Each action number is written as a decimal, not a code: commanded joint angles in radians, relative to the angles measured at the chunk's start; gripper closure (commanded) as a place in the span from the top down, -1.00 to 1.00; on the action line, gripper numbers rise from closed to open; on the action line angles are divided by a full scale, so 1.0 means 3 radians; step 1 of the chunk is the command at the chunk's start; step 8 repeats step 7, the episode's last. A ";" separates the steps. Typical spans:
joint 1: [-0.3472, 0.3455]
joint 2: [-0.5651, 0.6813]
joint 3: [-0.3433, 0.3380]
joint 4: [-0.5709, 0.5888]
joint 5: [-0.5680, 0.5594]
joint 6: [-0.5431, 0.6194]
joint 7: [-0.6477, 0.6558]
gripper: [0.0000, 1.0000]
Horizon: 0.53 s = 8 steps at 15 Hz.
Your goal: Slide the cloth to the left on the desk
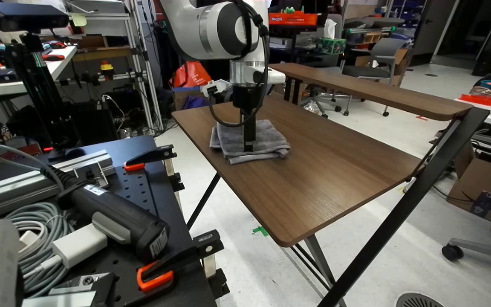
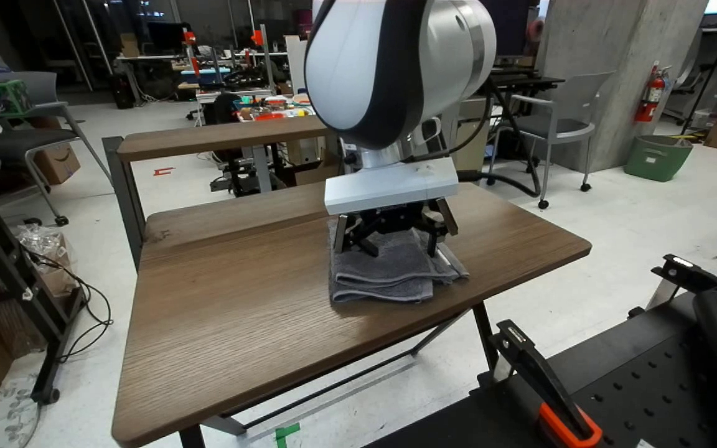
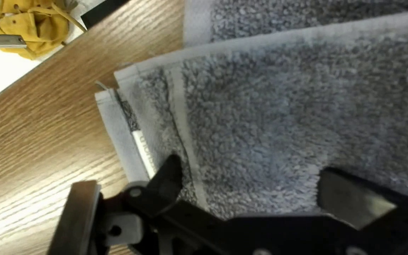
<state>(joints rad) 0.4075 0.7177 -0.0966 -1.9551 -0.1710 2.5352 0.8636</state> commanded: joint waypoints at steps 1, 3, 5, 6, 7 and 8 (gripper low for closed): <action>0.0016 -0.0344 -0.0033 -0.0166 -0.0020 -0.0135 0.0017 1.00; 0.0065 -0.0641 -0.0103 -0.0317 -0.0098 0.0066 0.0129 1.00; 0.0020 -0.0879 -0.0097 -0.0368 -0.0132 0.0144 0.0149 1.00; -0.0042 -0.0536 -0.0017 -0.0123 -0.0092 0.0045 0.0089 1.00; -0.0058 -0.0642 -0.0007 -0.0145 -0.0105 0.0020 0.0097 1.00; -0.0058 -0.0642 -0.0007 -0.0145 -0.0105 0.0020 0.0097 1.00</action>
